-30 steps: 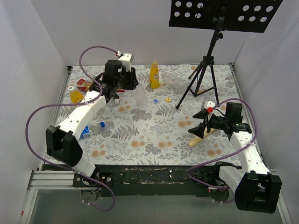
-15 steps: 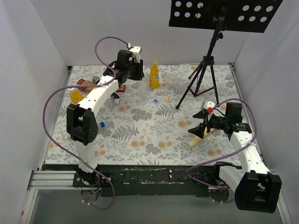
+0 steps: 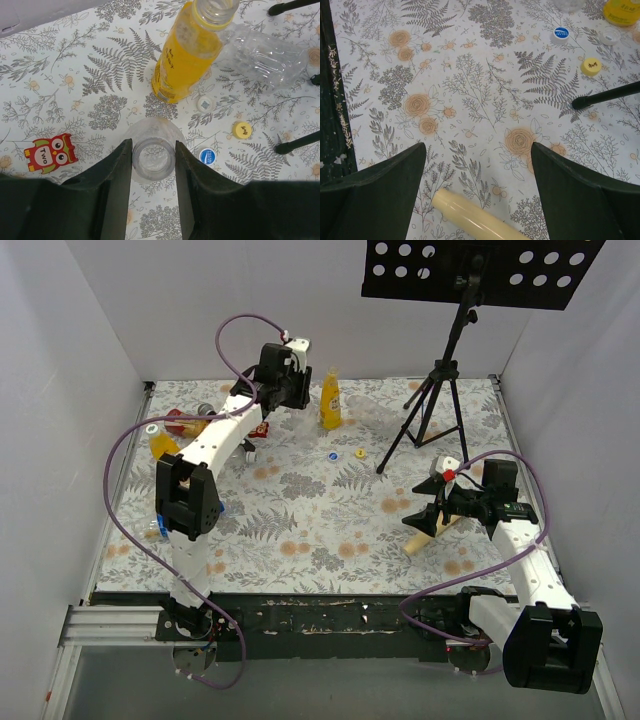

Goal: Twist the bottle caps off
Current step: Place the plastic bottle at the center of the board, then pick up the plastic bottle at the center of the board, then unscrew the bottle cap from the plastic bottle.

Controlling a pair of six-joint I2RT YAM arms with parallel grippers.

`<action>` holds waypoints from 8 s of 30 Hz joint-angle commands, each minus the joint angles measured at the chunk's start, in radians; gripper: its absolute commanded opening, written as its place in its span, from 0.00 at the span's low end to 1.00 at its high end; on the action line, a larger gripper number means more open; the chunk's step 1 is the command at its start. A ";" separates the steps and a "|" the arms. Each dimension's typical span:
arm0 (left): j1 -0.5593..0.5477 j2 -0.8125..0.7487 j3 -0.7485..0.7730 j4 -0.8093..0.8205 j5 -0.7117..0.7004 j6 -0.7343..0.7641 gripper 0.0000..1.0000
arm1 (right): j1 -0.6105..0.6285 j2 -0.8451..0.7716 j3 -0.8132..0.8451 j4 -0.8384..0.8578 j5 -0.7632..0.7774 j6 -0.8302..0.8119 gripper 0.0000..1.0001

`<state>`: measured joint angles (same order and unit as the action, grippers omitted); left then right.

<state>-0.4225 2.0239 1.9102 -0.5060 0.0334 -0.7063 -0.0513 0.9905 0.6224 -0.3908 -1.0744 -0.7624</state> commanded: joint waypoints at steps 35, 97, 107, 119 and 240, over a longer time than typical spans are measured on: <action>-0.015 -0.214 -0.034 0.012 -0.082 -0.004 0.96 | -0.004 0.007 -0.001 -0.003 -0.022 -0.014 0.93; 0.547 -0.938 -0.895 0.204 -0.299 -0.214 0.98 | -0.004 -0.013 0.005 -0.042 -0.068 -0.048 0.93; 0.548 -0.676 -0.754 0.271 -0.397 -0.142 0.88 | -0.002 -0.016 0.005 -0.045 -0.065 -0.049 0.93; 0.550 -0.597 -0.754 0.339 -0.446 -0.090 0.56 | -0.004 -0.013 0.008 -0.048 -0.064 -0.052 0.93; -0.452 -0.771 -0.973 0.647 0.688 0.237 0.76 | 0.343 0.111 0.060 -0.152 -0.068 -0.299 0.01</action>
<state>-0.8692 1.2293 0.9241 0.0814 0.6514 -0.4839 0.2947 1.1088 0.6464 -0.5373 -1.0718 -1.0252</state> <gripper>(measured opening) 0.790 0.503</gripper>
